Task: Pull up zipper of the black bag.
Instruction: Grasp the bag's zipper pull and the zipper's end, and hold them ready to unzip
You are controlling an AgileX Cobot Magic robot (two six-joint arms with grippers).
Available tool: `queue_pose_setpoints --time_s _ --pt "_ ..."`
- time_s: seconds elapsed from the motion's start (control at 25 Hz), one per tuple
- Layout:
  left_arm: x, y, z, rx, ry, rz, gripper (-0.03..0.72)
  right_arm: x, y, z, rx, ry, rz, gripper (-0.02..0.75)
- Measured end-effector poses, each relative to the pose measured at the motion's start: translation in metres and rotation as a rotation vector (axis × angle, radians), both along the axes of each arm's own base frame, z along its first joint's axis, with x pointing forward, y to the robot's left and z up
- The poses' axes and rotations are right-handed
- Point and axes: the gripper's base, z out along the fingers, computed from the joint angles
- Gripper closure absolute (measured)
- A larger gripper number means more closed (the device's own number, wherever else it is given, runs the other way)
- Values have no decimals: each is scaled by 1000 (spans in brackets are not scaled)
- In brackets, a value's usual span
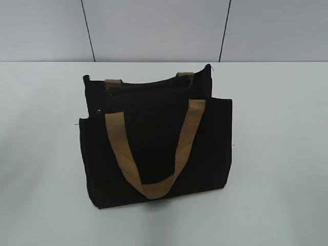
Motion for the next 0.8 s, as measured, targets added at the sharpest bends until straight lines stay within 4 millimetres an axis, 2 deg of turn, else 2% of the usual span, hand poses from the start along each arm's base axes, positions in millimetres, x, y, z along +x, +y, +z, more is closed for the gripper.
queue_pose_setpoints --time_s 0.24,0.52,0.64,0.8 --pt "39 -17 -27 89 45 -310 344 22 5 43 -60 -18 118 160" --pt "72 -18 -67 200 107 -449 344 47 8 97 -123 -102 212 202" --pt "84 -19 -88 216 150 -512 344 58 7 109 -146 -107 230 209" --pt "95 -23 -113 208 193 -604 344 76 10 116 -123 -88 269 209"
